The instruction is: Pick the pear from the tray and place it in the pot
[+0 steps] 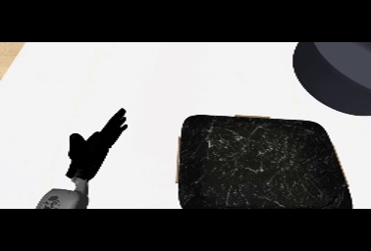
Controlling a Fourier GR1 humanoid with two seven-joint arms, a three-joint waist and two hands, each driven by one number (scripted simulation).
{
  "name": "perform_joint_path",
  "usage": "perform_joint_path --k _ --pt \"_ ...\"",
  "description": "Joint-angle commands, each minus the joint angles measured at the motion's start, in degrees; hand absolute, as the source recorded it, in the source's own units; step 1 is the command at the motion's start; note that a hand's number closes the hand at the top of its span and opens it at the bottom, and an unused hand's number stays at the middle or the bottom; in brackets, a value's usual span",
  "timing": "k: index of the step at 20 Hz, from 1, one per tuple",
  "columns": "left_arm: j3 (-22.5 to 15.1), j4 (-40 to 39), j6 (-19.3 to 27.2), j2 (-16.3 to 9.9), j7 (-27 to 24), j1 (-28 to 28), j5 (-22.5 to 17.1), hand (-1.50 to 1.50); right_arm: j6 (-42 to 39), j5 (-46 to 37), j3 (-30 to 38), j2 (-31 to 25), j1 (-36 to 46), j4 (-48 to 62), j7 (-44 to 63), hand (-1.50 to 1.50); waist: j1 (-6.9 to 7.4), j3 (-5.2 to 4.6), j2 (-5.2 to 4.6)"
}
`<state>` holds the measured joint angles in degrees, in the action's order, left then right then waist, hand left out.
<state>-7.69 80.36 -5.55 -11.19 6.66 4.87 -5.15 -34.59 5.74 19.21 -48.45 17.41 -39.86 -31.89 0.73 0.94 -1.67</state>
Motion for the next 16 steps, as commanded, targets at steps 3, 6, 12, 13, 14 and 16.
perform_joint_path --k 3,6,12,13,14,16 --pt "-1.1 -0.3 -0.1 0.9 0.8 0.2 0.4 0.0 -3.4 -2.4 1.3 -8.2 0.3 5.1 -10.1 1.5 1.68 0.03 -0.12" --pt "-1.0 -0.2 -0.9 -0.1 0.9 -0.1 0.4 0.0 -0.9 -3.5 1.1 -9.4 0.1 6.1 -14.0 1.5 2.22 0.06 0.0" --pt "-1.8 -1.6 -1.8 0.1 0.5 1.5 1.0 0.0 3.7 -6.9 -0.9 -13.2 4.5 8.5 -17.3 1.5 3.54 -0.25 -0.05" --pt "-0.9 -0.7 -1.0 0.1 2.1 3.2 0.5 0.0 3.1 -7.1 -0.9 -14.8 4.5 8.5 -18.6 1.5 3.13 -0.2 0.09" --pt "-0.9 -1.7 -1.1 0.3 1.6 3.0 0.6 0.0 5.8 -8.8 -2.5 -12.9 5.4 8.8 -19.8 1.5 3.42 -0.3 0.03" --pt "-1.9 -1.4 -1.8 0.5 -0.2 0.6 1.0 0.0 7.0 -10.0 -3.2 -14.9 8.0 10.6 -18.1 1.5 4.33 -0.4 0.11"
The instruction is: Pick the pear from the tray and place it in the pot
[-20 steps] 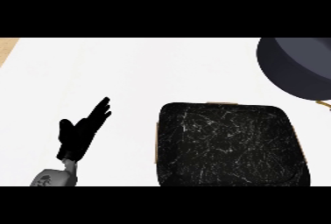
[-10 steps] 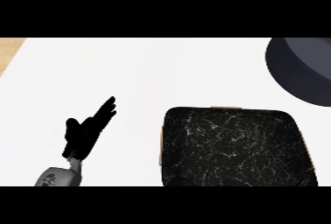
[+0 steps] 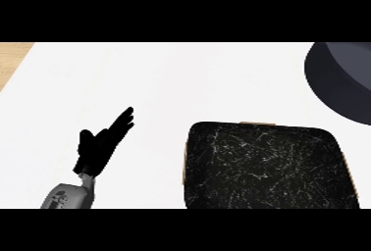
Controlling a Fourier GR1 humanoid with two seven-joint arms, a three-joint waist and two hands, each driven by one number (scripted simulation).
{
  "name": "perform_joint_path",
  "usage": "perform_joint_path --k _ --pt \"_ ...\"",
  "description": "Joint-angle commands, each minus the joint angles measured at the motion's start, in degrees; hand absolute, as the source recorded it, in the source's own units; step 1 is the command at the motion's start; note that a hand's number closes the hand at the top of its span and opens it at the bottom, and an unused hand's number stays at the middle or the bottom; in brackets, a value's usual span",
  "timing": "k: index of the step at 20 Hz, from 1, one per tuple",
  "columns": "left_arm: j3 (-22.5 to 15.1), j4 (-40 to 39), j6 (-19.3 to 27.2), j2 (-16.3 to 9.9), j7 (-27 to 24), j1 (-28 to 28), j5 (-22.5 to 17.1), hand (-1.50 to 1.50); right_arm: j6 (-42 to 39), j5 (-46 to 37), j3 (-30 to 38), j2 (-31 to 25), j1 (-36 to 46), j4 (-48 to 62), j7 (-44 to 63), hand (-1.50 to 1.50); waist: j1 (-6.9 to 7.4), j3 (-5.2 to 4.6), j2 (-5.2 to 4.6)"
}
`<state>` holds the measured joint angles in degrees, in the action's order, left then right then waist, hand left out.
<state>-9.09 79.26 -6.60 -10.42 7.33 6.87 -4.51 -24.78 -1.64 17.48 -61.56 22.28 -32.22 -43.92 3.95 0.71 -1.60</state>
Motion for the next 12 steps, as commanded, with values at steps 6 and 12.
perform_joint_path --k 6,12 --pt "-0.8 -1.9 -1.0 0.5 1.1 2.0 0.4 0.0 -3.0 -6.6 -6.1 -3.0 10.8 4.4 -4.3 1.5 1.7 -0.3 -0.28" --pt "-0.5 -1.7 -1.4 0.6 0.9 3.0 0.3 0.0 1.6 -14.2 -13.1 0.0 17.5 6.0 -2.6 1.5 2.24 -0.37 -0.38"
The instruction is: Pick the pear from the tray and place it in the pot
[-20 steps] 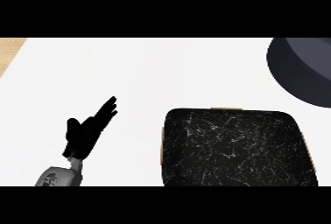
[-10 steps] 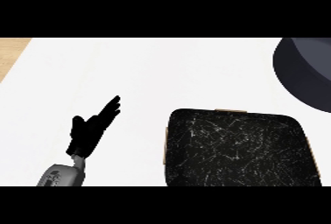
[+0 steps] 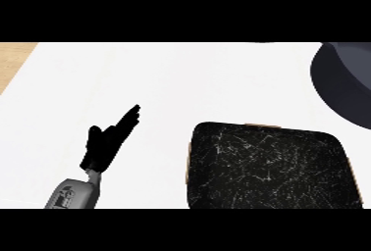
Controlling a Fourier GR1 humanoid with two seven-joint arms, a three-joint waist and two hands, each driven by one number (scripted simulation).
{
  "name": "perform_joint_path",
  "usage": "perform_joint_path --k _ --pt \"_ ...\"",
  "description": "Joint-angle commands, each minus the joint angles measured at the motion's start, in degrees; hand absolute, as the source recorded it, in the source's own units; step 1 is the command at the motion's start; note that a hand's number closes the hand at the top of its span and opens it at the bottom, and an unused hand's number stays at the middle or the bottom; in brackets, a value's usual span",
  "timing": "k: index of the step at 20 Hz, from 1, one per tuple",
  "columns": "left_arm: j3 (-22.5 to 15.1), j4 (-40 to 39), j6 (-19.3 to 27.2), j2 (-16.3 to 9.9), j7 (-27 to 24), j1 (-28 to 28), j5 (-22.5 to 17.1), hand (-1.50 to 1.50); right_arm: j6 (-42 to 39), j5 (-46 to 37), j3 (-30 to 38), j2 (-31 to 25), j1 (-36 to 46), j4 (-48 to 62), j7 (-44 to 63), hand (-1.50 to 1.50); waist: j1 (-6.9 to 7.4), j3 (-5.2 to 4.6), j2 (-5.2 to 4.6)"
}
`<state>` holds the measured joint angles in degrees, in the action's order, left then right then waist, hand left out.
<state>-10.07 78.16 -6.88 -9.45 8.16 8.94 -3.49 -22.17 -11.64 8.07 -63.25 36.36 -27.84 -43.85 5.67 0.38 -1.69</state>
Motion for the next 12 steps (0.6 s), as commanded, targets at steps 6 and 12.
perform_joint_path --k 6,12 --pt "-0.2 0.5 0.6 0.5 0.5 -0.6 0.7 0.0 5.6 -11.5 -9.0 6.5 9.2 5.0 -3.6 1.5 -0.41 -0.08 0.12" --pt "-0.1 -1.9 -0.3 0.5 -1.5 -1.0 0.8 0.0 19.4 -23.9 -17.2 8.4 13.9 4.9 3.6 1.5 0.35 -0.23 -0.35"
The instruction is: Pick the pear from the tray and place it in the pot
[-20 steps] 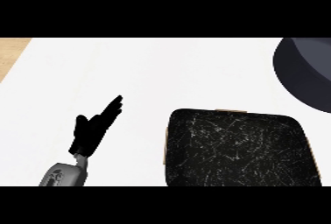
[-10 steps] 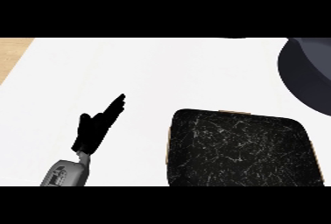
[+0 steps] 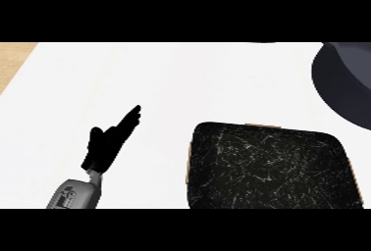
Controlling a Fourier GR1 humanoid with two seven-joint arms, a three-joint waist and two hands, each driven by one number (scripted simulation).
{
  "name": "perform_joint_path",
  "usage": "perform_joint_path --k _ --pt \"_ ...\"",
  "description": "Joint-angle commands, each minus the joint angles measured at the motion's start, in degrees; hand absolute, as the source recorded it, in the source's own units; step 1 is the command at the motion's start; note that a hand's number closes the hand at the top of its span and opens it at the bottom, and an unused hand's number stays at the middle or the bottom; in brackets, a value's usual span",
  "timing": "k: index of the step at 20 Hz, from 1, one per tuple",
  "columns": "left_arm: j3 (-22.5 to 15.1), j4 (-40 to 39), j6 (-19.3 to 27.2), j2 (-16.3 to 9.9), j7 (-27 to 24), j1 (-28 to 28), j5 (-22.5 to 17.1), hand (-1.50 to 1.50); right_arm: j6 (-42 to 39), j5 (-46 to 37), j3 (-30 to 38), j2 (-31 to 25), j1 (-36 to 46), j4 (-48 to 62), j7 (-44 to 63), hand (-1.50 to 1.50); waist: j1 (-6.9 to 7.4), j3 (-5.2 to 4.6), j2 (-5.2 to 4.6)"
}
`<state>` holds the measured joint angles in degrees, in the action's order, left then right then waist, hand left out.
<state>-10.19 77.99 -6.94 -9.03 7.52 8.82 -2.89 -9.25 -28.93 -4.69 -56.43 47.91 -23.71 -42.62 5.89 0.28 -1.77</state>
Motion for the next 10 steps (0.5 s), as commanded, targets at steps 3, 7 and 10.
perform_joint_path --k 3,7,10 --pt "0.4 -0.5 0.3 0.3 2.1 1.6 0.0 0.0 6.3 -11.1 -8.0 4.5 4.5 4.3 5.1 1.5 -0.59 -0.11 0.02" --pt "-0.3 -0.2 -0.4 -0.1 1.2 0.2 0.5 0.0 -2.3 -15.9 -12.5 6.4 7.7 9.7 12.9 1.5 0.58 -0.18 -0.22" --pt "-0.2 -0.6 -0.1 0.3 -0.3 -1.6 0.5 0.0 -2.9 -17.3 -13.3 10.6 8.2 13.3 17.1 -1.5 -0.13 -0.12 -0.06"
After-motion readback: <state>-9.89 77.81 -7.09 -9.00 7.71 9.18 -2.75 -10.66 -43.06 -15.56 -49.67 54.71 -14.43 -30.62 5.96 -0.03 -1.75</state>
